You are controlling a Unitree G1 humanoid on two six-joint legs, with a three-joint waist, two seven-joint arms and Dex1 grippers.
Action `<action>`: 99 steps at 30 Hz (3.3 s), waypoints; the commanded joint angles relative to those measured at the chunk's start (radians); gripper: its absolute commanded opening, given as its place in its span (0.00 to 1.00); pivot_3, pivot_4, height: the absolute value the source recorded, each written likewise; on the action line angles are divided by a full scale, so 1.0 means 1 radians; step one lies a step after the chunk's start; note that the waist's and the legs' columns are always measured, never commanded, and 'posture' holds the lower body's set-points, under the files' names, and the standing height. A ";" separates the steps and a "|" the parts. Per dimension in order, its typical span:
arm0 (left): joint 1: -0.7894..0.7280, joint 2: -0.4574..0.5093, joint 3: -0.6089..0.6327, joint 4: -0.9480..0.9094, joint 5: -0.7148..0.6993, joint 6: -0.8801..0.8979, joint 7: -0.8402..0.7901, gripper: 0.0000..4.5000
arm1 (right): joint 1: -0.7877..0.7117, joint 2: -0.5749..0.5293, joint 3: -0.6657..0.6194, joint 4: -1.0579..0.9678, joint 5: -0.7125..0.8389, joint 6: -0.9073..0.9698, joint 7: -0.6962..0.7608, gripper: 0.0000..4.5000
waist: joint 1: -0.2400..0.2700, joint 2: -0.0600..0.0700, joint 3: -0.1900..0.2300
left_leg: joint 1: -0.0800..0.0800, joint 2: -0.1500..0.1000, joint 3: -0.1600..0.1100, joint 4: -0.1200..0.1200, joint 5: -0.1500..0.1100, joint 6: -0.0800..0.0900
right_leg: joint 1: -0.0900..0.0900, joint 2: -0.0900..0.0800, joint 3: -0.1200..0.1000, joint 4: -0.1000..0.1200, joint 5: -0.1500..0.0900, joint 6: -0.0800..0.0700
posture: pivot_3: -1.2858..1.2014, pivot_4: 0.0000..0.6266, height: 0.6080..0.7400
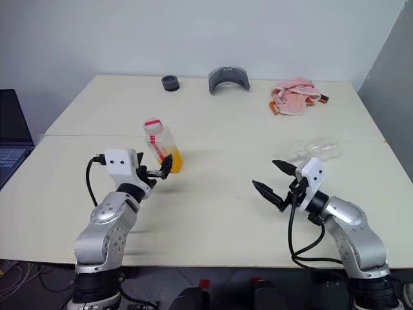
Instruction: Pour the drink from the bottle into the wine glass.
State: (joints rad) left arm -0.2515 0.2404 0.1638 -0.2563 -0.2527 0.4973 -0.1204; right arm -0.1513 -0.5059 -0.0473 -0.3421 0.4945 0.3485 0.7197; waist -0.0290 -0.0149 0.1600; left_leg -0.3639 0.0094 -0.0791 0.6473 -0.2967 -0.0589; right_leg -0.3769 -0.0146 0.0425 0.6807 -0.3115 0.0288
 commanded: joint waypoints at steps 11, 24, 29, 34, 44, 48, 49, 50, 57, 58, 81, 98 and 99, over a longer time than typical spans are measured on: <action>-0.148 0.006 -0.038 0.152 0.061 -0.065 -0.014 0.99 | -0.068 -0.026 0.035 -0.021 0.033 0.040 0.082 1.00 | 0.001 -0.001 0.000 | 0.000 0.000 -0.001 0.000 0.000 0.000 | 0.000 0.000 -0.001 0.000 0.000 0.000 | 0.52 0.24 1.00; -0.250 -0.010 -0.049 0.277 0.073 -0.150 -0.031 0.99 | -0.075 -0.010 0.046 -0.023 0.003 0.031 0.071 1.00 | 0.001 -0.001 0.001 | 0.000 -0.001 -0.001 0.000 0.000 -0.001 | 0.000 -0.003 -0.001 0.000 0.000 0.000 | 0.52 0.24 1.00; -0.270 -0.012 -0.053 0.294 0.086 -0.158 -0.023 0.99 | -0.082 -0.004 0.052 -0.023 0.002 0.035 0.071 1.00 | 0.001 -0.001 0.001 | 0.000 -0.001 -0.001 0.000 0.001 -0.001 | 0.000 -0.004 -0.001 0.000 0.000 0.000 | 0.52 0.24 1.00; -0.279 -0.016 -0.051 0.290 0.086 -0.150 -0.017 0.99 | -0.099 0.007 0.055 -0.026 0.018 0.039 0.078 1.00 | 0.001 -0.001 0.001 | 0.000 -0.001 -0.001 0.000 0.001 -0.001 | 0.000 -0.004 -0.001 0.000 0.000 0.000 | 0.52 0.24 1.00; -0.295 -0.023 -0.044 0.290 0.093 -0.141 0.001 0.99 | -0.123 0.007 0.057 -0.001 0.004 0.031 0.093 1.00 | 0.001 -0.001 0.001 | 0.000 -0.001 -0.001 0.000 0.001 -0.001 | 0.000 -0.004 -0.002 0.000 0.000 0.000 | 0.52 0.24 1.00; -0.299 -0.019 -0.038 0.290 0.098 -0.138 0.017 0.99 | -0.123 0.005 0.059 0.007 0.000 0.027 0.096 1.00 | 0.001 -0.001 0.001 | 0.000 -0.001 -0.001 0.000 0.001 -0.001 | 0.000 -0.004 -0.001 0.000 0.000 0.000 | 0.52 0.24 1.00; -0.297 -0.017 -0.038 0.291 0.102 -0.135 0.021 0.99 | -0.123 0.004 0.059 0.010 -0.001 0.026 0.097 1.00 | 0.001 -0.001 0.001 | 0.000 -0.001 -0.001 0.000 0.001 -0.001 | 0.000 -0.004 -0.001 0.000 0.000 0.000 | 0.52 0.24 1.00; -0.296 -0.016 -0.038 0.292 0.105 -0.132 0.024 0.99 | -0.124 0.004 0.059 0.012 -0.002 0.025 0.098 1.00 | 0.001 -0.001 0.001 | 0.000 -0.001 -0.001 0.000 0.001 -0.001 | 0.000 -0.004 -0.001 0.000 0.000 0.000 | 0.52 0.24 1.00; -0.286 -0.008 -0.045 0.283 0.127 -0.118 0.031 0.99 | -0.128 0.003 0.061 0.024 -0.004 0.021 0.102 1.00 | 0.001 -0.001 0.001 | 0.000 -0.001 -0.001 0.000 0.001 -0.001 | 0.000 -0.004 -0.001 0.000 0.000 0.000 | 0.52 0.24 1.00; -0.286 -0.008 -0.044 0.284 0.128 -0.117 0.031 0.99 | -0.129 0.003 0.061 0.026 -0.005 0.020 0.103 1.00 | 0.001 -0.001 0.001 | 0.000 -0.001 -0.001 0.000 0.001 -0.001 | 0.000 -0.004 -0.001 0.000 0.000 0.000 | 0.52 0.24 1.00; -0.213 -0.010 -0.044 0.163 0.010 -0.161 -0.147 0.41 | -0.118 0.002 0.030 0.031 -0.027 -0.008 0.081 1.00 | 0.001 -0.002 0.001 | -0.001 -0.001 -0.001 0.000 0.002 -0.003 | 0.000 -0.004 -0.002 0.000 0.000 0.000 | 0.52 0.24 1.00; -0.372 -0.018 -0.211 0.431 -0.145 -0.271 -0.764 0.41 | -0.109 -0.117 -0.105 -0.173 0.139 0.261 -0.032 1.00 | -0.001 -0.003 0.002 | -0.001 -0.002 0.001 0.000 0.002 -0.003 | 0.000 -0.002 -0.002 0.000 0.000 0.000 | 0.52 0.24 1.00; -0.392 -0.021 -0.225 0.460 -0.141 -0.285 -0.800 0.41 | -0.121 -0.125 -0.109 -0.199 0.163 0.299 -0.050 1.00 | -0.002 -0.003 0.002 | -0.001 -0.002 0.001 0.000 0.002 -0.003 | 0.000 -0.002 -0.002 0.000 0.000 0.000 | 0.52 0.24 1.00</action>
State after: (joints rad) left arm -0.6016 0.2250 -0.0477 0.1958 -0.3777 0.2546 -0.8566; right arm -0.2397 -0.6172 -0.1218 -0.4632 0.5985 0.5970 0.6958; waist -0.0307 -0.0178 0.1620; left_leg -0.3655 0.0070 -0.0782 0.6477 -0.2947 -0.0620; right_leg -0.3772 -0.0163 0.0406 0.6804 -0.3115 0.0288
